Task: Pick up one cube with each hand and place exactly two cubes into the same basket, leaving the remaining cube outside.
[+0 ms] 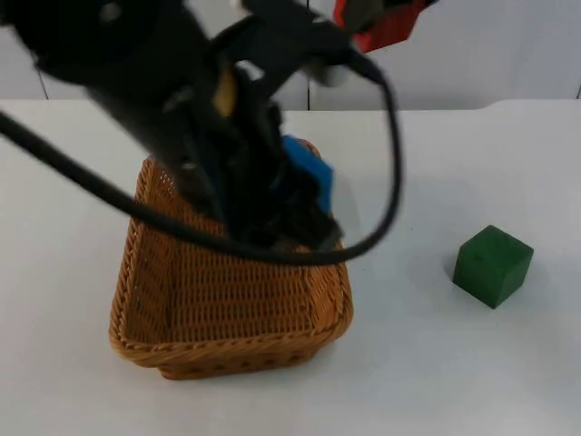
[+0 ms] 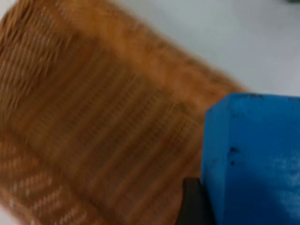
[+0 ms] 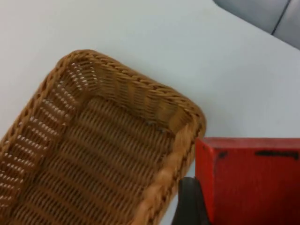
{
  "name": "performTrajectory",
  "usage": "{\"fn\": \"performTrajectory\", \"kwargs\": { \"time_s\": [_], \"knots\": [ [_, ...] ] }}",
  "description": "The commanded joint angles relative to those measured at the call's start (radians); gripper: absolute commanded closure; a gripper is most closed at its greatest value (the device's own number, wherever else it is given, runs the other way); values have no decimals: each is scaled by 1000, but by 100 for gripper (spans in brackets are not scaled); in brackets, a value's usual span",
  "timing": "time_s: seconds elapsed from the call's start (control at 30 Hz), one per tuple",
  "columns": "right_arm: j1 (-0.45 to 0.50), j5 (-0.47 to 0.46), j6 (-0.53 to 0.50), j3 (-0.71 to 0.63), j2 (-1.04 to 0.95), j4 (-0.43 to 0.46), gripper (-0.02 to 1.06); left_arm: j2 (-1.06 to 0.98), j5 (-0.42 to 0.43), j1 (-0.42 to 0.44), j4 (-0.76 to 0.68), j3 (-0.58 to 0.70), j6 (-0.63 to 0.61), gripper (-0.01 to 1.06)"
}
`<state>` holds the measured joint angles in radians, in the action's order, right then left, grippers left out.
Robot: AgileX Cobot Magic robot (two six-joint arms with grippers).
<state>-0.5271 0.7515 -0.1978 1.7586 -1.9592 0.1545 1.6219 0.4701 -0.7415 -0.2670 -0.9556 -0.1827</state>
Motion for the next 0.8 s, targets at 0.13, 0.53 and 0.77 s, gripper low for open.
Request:
{"fn": "performTrajectory", "kwargs": {
  "time_s": [0.13, 0.53, 0.77],
  "knots": [
    [-82, -49, -23, 5, -52, 9, 105, -36, -94, 68, 50, 117, -16, 105],
    [-149, -186, -23, 5, -149, 79, 105, -36, -225, 80, 57, 204, -24, 105],
    [-149, -261, -23, 5, -191, 91, 105, -36, -301, 80, 16, 205, -24, 105]
  ]
}}
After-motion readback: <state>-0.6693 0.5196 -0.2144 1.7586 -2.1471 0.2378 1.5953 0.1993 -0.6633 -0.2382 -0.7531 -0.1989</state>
